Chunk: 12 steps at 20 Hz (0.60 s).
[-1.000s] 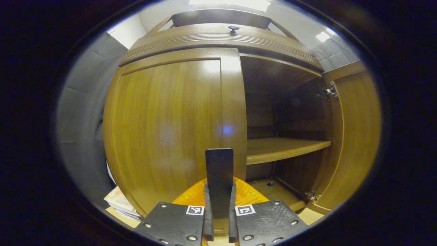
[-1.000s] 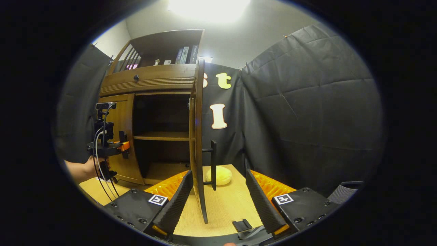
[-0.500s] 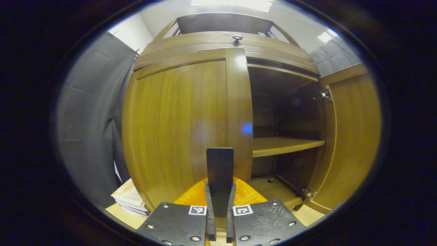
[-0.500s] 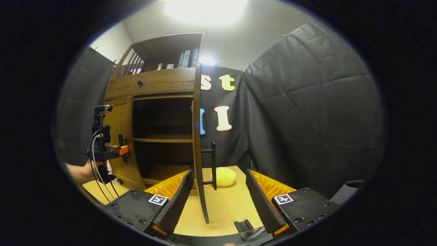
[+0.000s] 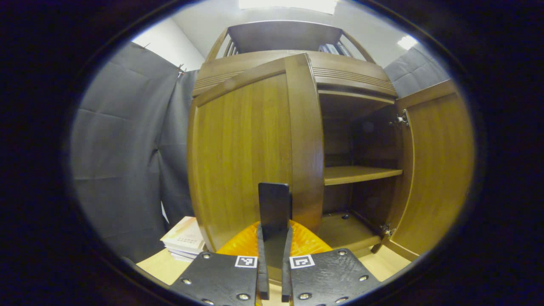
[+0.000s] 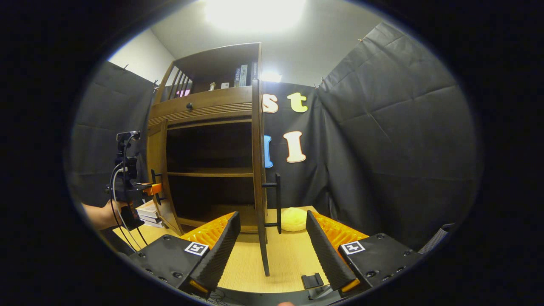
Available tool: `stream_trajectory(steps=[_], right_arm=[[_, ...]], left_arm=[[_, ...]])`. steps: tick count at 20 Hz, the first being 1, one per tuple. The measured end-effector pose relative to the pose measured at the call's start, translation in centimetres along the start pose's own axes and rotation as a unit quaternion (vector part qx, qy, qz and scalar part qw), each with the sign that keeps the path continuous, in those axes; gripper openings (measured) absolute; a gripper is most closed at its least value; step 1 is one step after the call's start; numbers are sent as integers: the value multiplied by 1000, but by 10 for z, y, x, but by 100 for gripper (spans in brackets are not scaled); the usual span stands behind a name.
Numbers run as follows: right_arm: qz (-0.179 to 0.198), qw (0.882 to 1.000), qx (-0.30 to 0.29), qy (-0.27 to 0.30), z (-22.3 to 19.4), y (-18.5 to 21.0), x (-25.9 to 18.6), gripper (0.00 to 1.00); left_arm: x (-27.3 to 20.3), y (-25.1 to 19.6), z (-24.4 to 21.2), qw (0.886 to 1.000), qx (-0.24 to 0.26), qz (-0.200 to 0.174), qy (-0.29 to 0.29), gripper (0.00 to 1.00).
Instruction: Open the right door of the double-door shoe cabinet with the right hand, and open the left door with the left hand.
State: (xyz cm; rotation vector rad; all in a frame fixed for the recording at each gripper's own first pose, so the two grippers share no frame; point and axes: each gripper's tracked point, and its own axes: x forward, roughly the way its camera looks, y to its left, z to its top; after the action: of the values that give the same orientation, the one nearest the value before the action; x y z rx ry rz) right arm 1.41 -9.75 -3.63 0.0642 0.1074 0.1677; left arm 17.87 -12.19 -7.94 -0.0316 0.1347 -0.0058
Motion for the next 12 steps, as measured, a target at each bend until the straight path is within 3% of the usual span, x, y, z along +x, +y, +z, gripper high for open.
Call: stream_trajectory(steps=[1, 3, 4, 5, 11, 12], right_arm=[[7, 1000, 1, -1, 0, 2, -1, 92], [20, 1000, 2, -4, 0, 6, -3, 97], [25, 1000, 2, -6, 1, 8, -3, 92], [28, 1000, 1, -7, 0, 10, -4, 97], [40, 999, 8, -6, -2, 36, -7, 100], [39, 999, 9, -5, -1, 41, -7, 92]], left_arm=[[-7, 6, 0, 1000, 2, 6, 1, 16], [-20, 18, -1, 1000, 7, 16, 2, 15], [-26, 22, -1, 1000, 7, 21, 2, 15], [-30, 27, 0, 1000, 7, 25, 3, 15], [-54, 55, -4, 1000, 8, 25, 8, 15], [-57, 60, -3, 1000, 9, 22, 7, 15]])
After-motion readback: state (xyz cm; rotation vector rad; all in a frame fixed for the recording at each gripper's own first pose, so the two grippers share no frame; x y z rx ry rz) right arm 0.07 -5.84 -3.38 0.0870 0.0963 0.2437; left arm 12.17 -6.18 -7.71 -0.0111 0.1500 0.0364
